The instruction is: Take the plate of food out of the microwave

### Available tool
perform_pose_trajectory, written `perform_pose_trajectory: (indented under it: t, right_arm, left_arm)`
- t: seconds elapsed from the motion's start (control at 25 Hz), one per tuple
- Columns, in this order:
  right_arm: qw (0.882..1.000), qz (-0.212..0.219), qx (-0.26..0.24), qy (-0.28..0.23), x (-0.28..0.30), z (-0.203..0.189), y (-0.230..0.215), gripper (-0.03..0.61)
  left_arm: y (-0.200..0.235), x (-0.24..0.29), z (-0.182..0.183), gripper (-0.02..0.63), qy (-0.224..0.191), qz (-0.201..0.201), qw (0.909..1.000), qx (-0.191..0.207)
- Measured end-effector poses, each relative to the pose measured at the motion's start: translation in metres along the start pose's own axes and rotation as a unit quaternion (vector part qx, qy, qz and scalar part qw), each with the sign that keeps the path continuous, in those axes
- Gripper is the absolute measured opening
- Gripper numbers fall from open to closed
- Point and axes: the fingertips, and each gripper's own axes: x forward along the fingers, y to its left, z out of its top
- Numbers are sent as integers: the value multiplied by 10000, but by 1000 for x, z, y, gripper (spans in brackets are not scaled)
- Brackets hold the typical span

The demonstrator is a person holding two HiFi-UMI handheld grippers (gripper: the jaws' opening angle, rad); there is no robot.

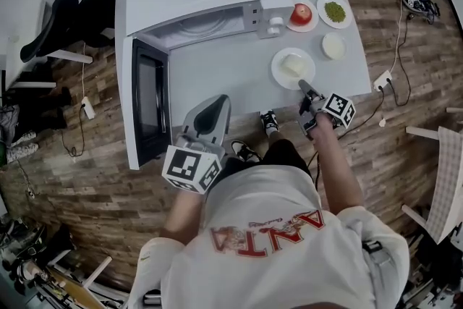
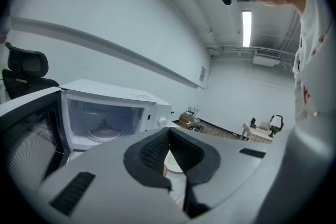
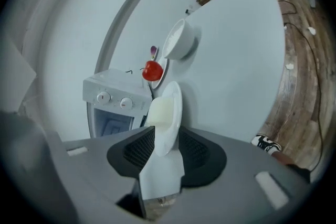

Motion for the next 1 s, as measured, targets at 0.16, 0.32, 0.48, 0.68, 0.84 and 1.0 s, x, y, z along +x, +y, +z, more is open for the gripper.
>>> perform_pose_trajectory:
  t: [0.16, 0.32, 0.48, 0.68, 0.84, 1.0]
  right_arm:
    - [9933, -287, -1036, 419, -2, -10, 3, 140]
    - [9732, -633, -2048, 834, -6, -22, -2, 166]
    - [9486, -889, -2861, 1024, -9, -26, -2, 172]
    - [9371, -852, -3280, 842, -17, -16, 20, 137]
    - [9239, -719, -3724, 500, -27, -1, 57, 16]
    - [9128, -294, -4068, 200, -35, 7, 106, 3]
  left_arm:
    - [6, -2, 0, 9, -24, 65, 10000, -56]
    - [13, -4, 0, 9, -53, 130, 9998, -106]
    - [16, -6, 2, 9, -121, 177, 9997, -147]
    - [14, -8, 7, 9, -250, 189, 9993, -182]
    - [12, -11, 18, 9, -399, 189, 9989, -162]
    - [12, -17, 32, 11, -579, 245, 9980, -78]
